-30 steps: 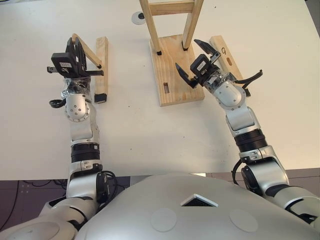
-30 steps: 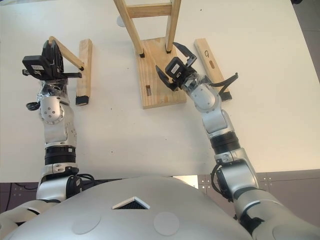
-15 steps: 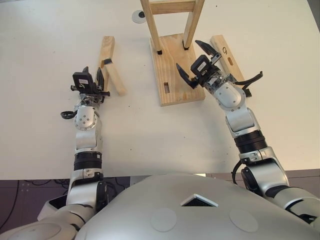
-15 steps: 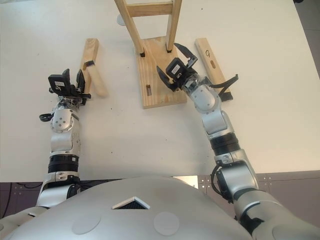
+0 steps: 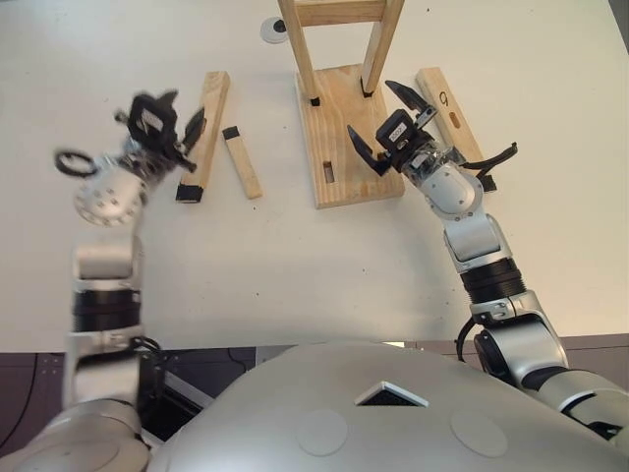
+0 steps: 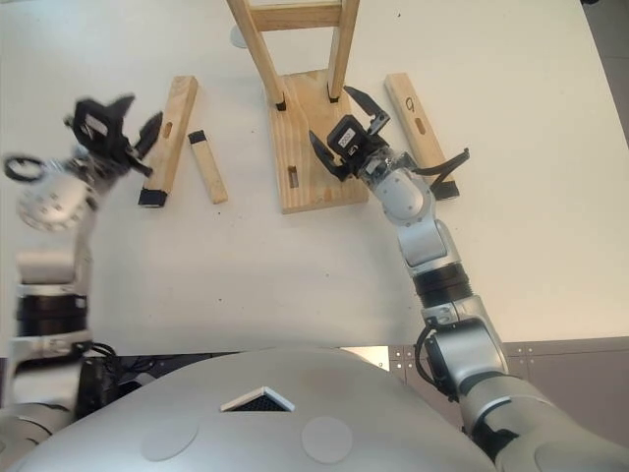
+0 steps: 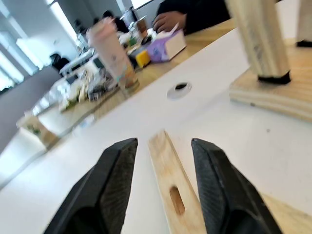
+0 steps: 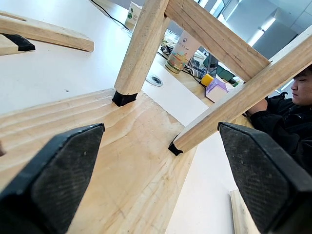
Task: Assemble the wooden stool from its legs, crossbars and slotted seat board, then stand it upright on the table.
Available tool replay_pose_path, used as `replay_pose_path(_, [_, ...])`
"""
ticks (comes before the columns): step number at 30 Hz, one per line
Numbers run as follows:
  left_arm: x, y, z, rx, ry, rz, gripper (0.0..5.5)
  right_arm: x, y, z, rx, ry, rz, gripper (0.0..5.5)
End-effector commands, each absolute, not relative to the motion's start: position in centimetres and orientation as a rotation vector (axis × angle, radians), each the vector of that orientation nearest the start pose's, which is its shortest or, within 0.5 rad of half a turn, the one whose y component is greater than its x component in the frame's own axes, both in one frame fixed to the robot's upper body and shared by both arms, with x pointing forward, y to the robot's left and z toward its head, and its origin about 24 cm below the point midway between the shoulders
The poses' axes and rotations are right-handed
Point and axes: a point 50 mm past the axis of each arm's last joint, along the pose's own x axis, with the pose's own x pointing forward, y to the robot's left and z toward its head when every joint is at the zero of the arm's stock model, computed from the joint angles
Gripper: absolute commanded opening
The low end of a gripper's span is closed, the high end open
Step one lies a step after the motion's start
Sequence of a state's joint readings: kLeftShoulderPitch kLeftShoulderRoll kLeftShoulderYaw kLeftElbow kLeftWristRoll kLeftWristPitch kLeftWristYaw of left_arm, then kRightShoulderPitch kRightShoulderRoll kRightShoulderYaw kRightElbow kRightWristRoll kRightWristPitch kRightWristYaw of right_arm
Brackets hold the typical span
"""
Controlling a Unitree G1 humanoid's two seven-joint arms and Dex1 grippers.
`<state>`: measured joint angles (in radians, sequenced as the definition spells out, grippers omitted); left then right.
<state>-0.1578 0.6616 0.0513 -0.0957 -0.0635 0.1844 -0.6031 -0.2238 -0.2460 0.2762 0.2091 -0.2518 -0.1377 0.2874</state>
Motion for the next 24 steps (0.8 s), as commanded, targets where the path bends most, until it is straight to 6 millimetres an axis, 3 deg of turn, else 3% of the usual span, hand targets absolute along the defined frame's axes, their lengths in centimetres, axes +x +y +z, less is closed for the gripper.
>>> replay_pose_path(1, [28.8, 21.5, 16.8, 1.016, 0.148, -0.919, 2.00, 28.4, -10.6, 4.5, -0.562, -0.068, 0.590, 4.30])
replay_pose_path(3, [29.5, 20.8, 17.4, 1.171, 0.220, -1.076, 2.00, 28.6, -10.4, 4.6, -0.564, -0.074, 0.588, 4.30])
replay_pose_path(8, [31.5, 19.7, 17.3, 1.463, 0.398, -1.376, 2.77, 28.9, -9.6, 4.8, -0.537, -0.096, 0.564, 4.30])
replay_pose_path(10, [31.8, 19.9, 16.2, 1.468, 0.459, -1.463, 3.05, 28.5, -9.5, 4.3, -0.523, -0.081, 0.553, 4.30])
replay_pose_path(13, [31.7, 20.3, 14.7, 1.469, 0.523, -1.552, 3.05, 28.4, -9.3, 4.1, -0.516, -0.075, 0.550, 4.30])
replay_pose_path(21, [30.7, 18.0, 10.2, 1.479, 0.459, -1.707, 4.15, 28.7, -9.2, 4.2, -0.512, -0.080, 0.539, 4.30])
replay_pose_path(24, [30.7, 17.2, 9.1, 1.509, 0.474, -1.735, 4.15, 28.6, -9.2, 4.1, -0.513, -0.078, 0.546, 4.30])
